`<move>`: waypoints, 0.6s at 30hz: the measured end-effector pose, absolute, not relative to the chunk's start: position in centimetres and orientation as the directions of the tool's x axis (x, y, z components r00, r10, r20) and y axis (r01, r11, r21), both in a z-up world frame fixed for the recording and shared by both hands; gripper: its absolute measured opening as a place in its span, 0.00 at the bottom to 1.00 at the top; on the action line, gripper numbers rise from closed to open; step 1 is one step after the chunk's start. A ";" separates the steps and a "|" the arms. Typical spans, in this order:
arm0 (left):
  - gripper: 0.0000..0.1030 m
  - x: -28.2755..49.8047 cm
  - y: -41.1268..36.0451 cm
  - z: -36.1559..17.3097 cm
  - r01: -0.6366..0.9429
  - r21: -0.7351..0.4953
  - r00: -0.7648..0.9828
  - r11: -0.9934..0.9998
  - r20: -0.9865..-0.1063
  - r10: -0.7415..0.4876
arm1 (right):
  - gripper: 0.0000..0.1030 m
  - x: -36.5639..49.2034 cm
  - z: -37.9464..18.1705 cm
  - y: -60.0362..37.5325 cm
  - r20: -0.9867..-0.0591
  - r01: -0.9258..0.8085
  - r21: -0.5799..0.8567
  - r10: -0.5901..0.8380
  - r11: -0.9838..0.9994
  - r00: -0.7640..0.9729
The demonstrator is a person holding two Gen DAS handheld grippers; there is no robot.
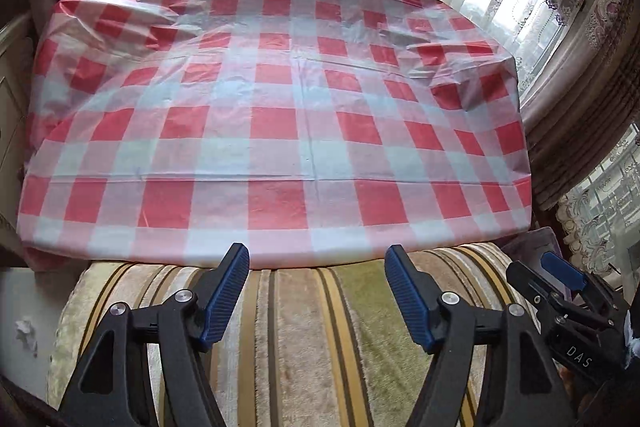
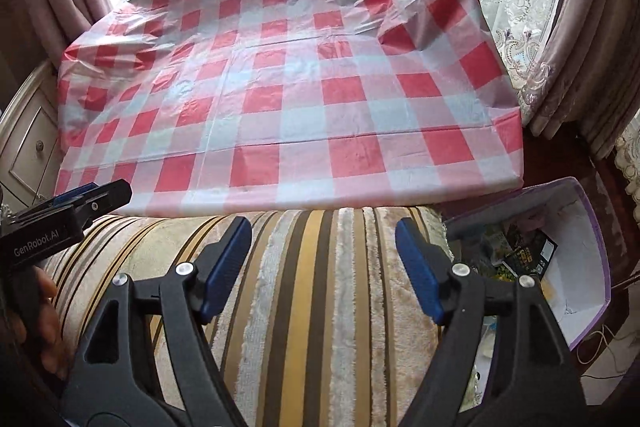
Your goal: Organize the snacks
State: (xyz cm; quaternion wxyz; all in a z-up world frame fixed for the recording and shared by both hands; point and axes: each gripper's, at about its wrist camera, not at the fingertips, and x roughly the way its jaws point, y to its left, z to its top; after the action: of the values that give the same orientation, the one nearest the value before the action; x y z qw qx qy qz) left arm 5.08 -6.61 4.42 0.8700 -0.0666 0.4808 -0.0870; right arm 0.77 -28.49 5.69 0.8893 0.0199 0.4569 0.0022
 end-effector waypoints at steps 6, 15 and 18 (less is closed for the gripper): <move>0.72 3.6 -5.7 3.8 0.043 -0.170 0.514 0.984 -0.841 -0.168 | 0.77 0.3 6.0 -28.0 -0.795 0.007 0.022 0.013 1.000 0.607; 0.82 1.0 -15.5 5.7 0.316 -0.164 0.481 0.935 -0.821 -0.306 | 0.79 -4.3 7.5 -35.1 -0.772 0.229 -0.049 -0.182 0.972 0.609; 0.82 -0.4 -20.6 6.3 0.457 -0.176 0.444 0.872 -0.804 -0.395 | 0.79 -6.9 7.8 -39.4 -0.766 0.330 -0.070 -0.263 0.941 0.587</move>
State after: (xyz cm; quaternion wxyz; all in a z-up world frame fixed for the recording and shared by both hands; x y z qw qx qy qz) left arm -0.41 -20.60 6.30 0.8491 0.0334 0.4637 -0.2508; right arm -6.87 -39.40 7.83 0.8898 0.0400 0.4230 -0.1667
